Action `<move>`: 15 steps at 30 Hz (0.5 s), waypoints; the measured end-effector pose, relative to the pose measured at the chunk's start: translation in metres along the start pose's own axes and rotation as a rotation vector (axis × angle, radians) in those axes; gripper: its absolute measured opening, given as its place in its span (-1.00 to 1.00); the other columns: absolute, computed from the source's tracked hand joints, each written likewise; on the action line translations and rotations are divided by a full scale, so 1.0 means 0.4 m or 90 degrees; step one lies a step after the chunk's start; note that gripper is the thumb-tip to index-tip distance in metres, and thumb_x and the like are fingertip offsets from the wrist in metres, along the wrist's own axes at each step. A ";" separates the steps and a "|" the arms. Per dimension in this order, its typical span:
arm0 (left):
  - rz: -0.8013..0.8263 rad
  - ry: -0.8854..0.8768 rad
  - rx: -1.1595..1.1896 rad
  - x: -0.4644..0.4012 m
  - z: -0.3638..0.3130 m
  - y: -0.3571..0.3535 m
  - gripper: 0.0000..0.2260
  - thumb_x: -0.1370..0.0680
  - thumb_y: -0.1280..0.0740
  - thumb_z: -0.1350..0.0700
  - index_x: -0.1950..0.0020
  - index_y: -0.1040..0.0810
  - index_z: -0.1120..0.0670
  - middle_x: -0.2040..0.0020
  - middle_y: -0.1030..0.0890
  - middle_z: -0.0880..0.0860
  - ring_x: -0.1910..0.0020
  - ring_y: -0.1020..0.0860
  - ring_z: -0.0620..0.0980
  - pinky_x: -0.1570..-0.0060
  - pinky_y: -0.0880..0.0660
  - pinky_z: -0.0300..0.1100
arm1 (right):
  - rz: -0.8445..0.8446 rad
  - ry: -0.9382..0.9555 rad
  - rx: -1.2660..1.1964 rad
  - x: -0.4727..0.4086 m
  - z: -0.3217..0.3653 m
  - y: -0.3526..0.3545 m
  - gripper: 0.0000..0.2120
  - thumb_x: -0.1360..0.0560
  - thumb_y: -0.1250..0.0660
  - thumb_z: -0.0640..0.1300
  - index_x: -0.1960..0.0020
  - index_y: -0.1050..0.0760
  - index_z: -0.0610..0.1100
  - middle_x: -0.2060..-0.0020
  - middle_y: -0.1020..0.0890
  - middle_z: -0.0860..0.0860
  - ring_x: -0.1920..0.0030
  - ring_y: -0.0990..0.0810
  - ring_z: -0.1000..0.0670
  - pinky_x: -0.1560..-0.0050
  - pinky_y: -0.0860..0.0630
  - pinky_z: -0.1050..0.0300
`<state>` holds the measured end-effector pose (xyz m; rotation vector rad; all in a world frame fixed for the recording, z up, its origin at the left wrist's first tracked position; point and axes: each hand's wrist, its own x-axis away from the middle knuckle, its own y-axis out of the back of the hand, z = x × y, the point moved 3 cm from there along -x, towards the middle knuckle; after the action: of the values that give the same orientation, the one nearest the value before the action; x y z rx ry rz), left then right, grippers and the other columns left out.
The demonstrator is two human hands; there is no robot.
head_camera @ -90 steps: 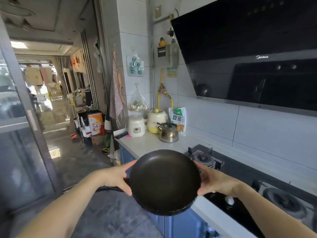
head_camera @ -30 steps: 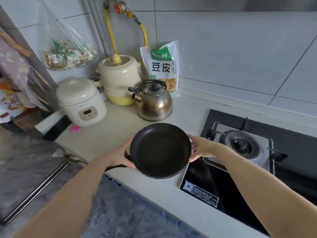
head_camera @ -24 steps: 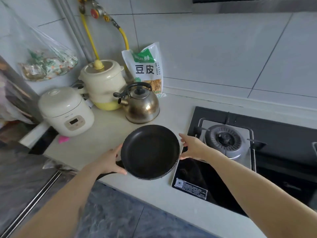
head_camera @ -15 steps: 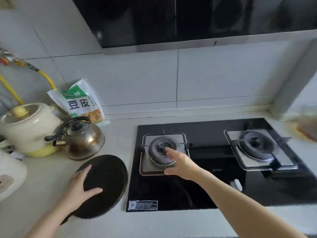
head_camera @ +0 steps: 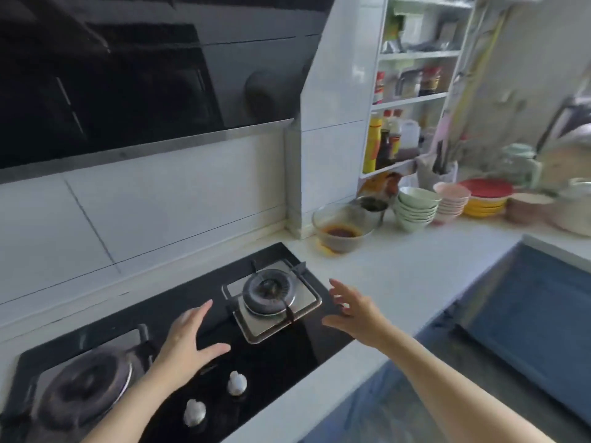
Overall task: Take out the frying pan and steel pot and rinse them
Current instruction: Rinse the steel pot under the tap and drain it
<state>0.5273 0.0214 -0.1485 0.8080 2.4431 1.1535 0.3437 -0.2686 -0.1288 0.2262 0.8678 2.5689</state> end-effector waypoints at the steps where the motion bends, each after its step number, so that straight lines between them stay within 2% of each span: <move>1: 0.021 -0.024 0.018 -0.032 -0.059 -0.046 -0.19 -0.39 -0.52 -0.06 -0.53 -0.17 -0.08 -0.46 -0.26 -0.06 -0.47 -0.18 -0.06 -0.42 -0.21 -0.08 | -0.016 -0.026 0.002 0.019 -0.045 0.057 -0.28 -0.43 -0.50 -0.16 -0.47 -0.21 0.03 -0.18 -0.49 0.08 -0.12 -0.50 0.13 -0.10 -0.44 0.34; 4: 0.078 -0.079 0.053 -0.112 -0.233 -0.175 -0.15 -0.36 -0.54 -0.06 -0.54 -0.17 -0.07 -0.48 -0.25 -0.03 -0.47 -0.18 -0.08 -0.43 -0.19 -0.08 | -0.073 -0.089 0.023 0.086 -0.168 0.225 -0.18 -0.44 -0.49 -0.04 -0.55 -0.11 -0.01 -0.33 -0.42 0.00 -0.20 -0.44 0.09 -0.16 -0.42 0.26; 9: 0.171 -0.176 0.030 -0.234 -0.524 -0.364 -0.12 -0.35 -0.47 -0.22 -0.55 -0.13 -0.06 -0.52 -0.20 -0.03 -0.38 -0.28 -0.08 -0.40 -0.22 -0.04 | -0.211 -0.209 0.038 0.219 -0.336 0.501 -0.15 -0.42 -0.50 -0.01 -0.56 -0.10 0.00 -0.37 -0.42 0.01 -0.26 -0.44 0.08 -0.27 -0.40 0.19; 12: 0.217 -0.239 0.008 -0.302 -0.694 -0.474 -0.09 -0.34 -0.43 -0.26 -0.57 -0.11 -0.01 -0.53 -0.18 0.01 -0.48 -0.18 0.00 -0.44 -0.17 -0.02 | -0.273 -0.270 0.079 0.299 -0.431 0.642 -0.14 -0.43 -0.48 0.03 -0.57 -0.08 -0.05 -0.41 -0.38 -0.03 -0.35 -0.41 0.00 -0.33 -0.38 0.12; 15: 0.236 -0.312 -0.011 -0.353 -0.857 -0.589 -0.12 -0.37 -0.44 -0.23 -0.56 -0.11 0.01 -0.52 -0.21 0.04 -0.49 -0.17 0.02 -0.44 -0.13 -0.08 | -0.319 -0.323 0.127 0.373 -0.521 0.757 -0.13 -0.45 -0.44 0.12 -0.58 -0.03 -0.02 -0.45 -0.34 -0.03 -0.39 -0.36 -0.02 -0.37 -0.37 0.04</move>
<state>0.3830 -0.3920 -0.1128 1.3925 1.9271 0.9434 0.0497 -0.5338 -0.1062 0.6043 0.8480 1.8427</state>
